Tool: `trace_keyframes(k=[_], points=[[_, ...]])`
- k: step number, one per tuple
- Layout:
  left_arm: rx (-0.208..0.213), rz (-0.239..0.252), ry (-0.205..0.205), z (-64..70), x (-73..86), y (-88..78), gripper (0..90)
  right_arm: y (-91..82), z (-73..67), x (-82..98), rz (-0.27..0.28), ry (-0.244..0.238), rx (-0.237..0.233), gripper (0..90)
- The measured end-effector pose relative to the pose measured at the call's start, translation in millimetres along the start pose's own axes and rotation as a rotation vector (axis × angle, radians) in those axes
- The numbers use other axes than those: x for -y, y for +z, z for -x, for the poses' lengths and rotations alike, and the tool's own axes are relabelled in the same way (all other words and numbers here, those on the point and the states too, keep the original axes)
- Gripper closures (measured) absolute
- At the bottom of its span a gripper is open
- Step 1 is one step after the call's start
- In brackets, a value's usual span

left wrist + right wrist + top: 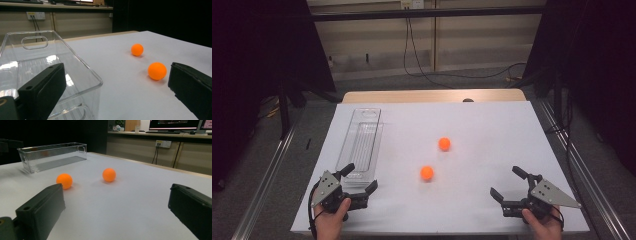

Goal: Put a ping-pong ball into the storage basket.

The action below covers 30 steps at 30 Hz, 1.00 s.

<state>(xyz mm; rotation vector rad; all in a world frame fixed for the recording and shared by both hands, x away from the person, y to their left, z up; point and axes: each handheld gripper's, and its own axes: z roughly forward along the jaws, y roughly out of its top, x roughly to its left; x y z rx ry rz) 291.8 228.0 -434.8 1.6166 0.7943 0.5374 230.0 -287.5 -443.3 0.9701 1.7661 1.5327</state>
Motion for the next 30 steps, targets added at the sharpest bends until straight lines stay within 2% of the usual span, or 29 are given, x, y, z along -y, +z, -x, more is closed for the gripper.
trace_keyframes(k=[3, 5, 8, 13, 17, 30], points=[[0.001, -0.002, 0.004, 0.0, -0.2, 0.2, 1.7, 0.6, -0.9, -0.1, -0.003, -0.009, -0.003, 0.0], [-0.001, 0.003, -0.007, 1.6, -0.3, 0.8, 1.7, 0.8, -1.7, -0.1, -0.004, -0.009, -0.007, 0.1], [0.005, -0.006, 0.001, 1.5, -0.3, 1.4, 1.7, 1.1, -1.8, -0.2, -0.003, -0.014, -0.008, 0.4], [0.016, -0.003, -0.015, 4.2, -1.5, 2.5, 1.7, 1.2, -2.4, -0.3, -0.007, -0.019, -0.016, 0.8], [0.026, -0.011, -0.008, 4.6, -2.6, 3.9, 1.7, 0.8, -2.7, -0.4, -0.009, -0.021, -0.023, 1.2], [0.037, -0.014, -0.010, 6.9, -4.2, 6.4, 1.5, 0.3, -2.1, -0.7, -0.002, -0.006, -0.019, 0.3]])
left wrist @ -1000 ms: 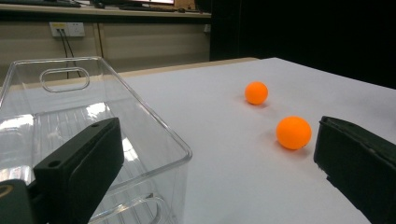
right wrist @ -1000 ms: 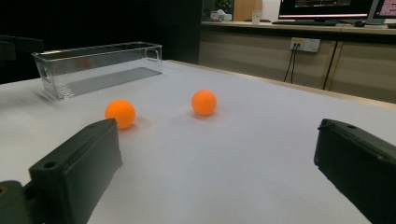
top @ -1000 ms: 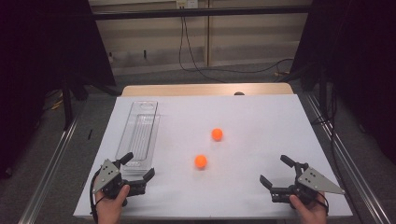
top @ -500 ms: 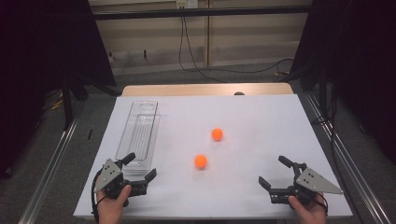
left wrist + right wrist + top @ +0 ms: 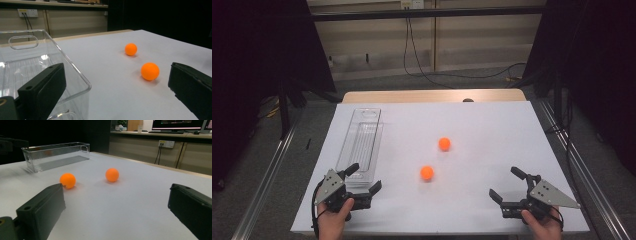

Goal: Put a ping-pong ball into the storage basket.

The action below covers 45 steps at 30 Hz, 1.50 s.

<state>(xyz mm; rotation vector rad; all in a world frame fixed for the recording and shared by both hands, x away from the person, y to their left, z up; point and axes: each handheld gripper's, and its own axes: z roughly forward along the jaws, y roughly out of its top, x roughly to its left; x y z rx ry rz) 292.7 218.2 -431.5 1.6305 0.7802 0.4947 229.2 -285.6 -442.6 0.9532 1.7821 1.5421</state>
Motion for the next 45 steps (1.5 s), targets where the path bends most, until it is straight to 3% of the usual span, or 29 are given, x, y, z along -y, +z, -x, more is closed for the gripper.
trace_keyframes(k=[20, 33, 45], points=[[0.032, -0.011, 0.029, 10.1, -4.5, 8.8, 1.3, 0.7, -2.0, -0.3, -0.005, -0.012, -0.011, 0.8], [0.061, -0.001, -0.010, 14.1, -8.7, 14.0, 1.2, 0.9, -2.7, -0.6, -0.003, -0.015, -0.011, 0.8], [0.066, -0.012, -0.015, 18.6, -11.3, 20.4, 1.2, 0.6, -3.0, -0.9, -0.005, -0.019, -0.015, 0.9]])
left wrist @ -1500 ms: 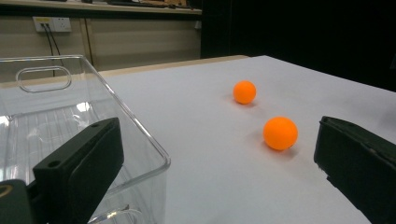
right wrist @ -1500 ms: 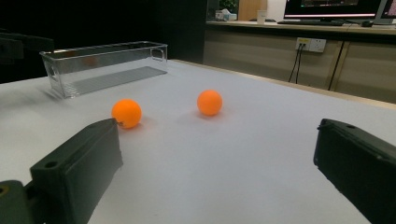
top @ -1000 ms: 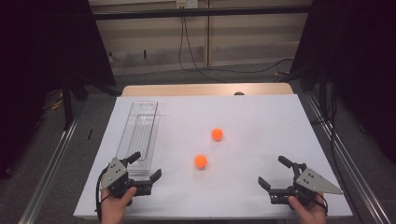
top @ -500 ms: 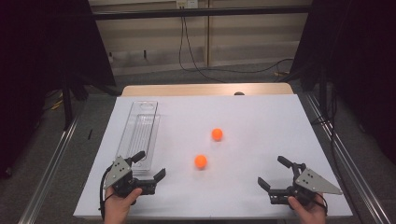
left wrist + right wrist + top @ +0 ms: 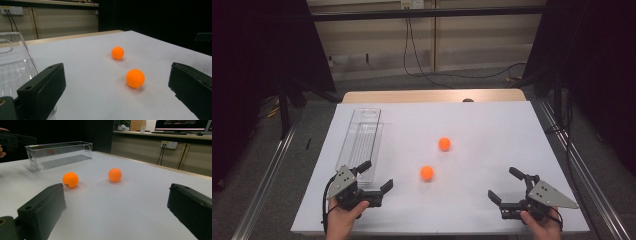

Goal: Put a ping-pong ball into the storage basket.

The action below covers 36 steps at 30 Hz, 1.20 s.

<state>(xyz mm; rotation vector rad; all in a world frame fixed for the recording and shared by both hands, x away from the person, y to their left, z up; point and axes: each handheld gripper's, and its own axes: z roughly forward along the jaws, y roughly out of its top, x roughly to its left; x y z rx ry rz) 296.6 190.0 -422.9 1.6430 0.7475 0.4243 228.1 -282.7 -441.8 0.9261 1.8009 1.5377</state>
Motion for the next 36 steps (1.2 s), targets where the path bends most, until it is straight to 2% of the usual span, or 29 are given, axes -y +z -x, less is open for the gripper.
trace_keyframes(k=[36], points=[[0.047, -0.052, 0.017, 10.5, -4.4, 15.0, 1.3, 0.5, -0.8, -0.3, 0.000, -0.004, -0.008, 1.1]])
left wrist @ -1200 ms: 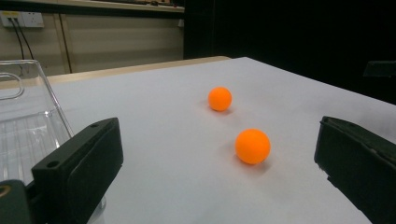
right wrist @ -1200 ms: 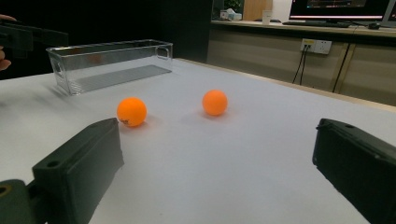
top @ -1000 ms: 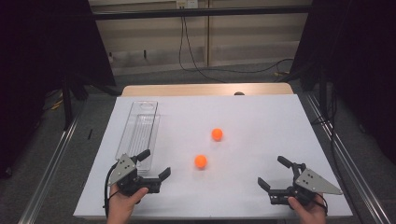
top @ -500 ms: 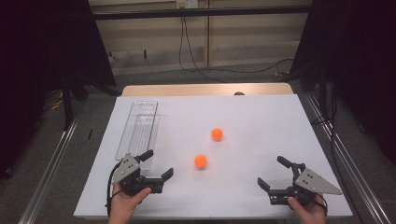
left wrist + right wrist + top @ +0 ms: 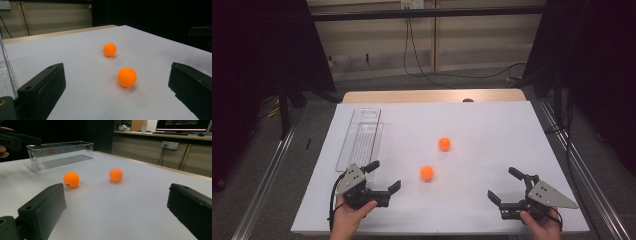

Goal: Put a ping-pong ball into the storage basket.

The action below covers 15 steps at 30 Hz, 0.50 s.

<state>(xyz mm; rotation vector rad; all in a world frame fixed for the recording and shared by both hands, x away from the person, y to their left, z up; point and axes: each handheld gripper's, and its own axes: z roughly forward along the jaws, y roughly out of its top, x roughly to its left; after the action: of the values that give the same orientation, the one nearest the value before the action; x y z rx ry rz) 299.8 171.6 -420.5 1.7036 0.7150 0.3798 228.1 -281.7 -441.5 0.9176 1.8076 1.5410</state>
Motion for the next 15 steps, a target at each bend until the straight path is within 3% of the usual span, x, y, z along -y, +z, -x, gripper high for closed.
trace_keyframes(k=[15], points=[[0.021, -0.038, 0.012, 4.7, 0.3, 10.9, 1.5, -0.3, -0.5, -0.3, 0.002, -0.007, -0.002, 1.2]])
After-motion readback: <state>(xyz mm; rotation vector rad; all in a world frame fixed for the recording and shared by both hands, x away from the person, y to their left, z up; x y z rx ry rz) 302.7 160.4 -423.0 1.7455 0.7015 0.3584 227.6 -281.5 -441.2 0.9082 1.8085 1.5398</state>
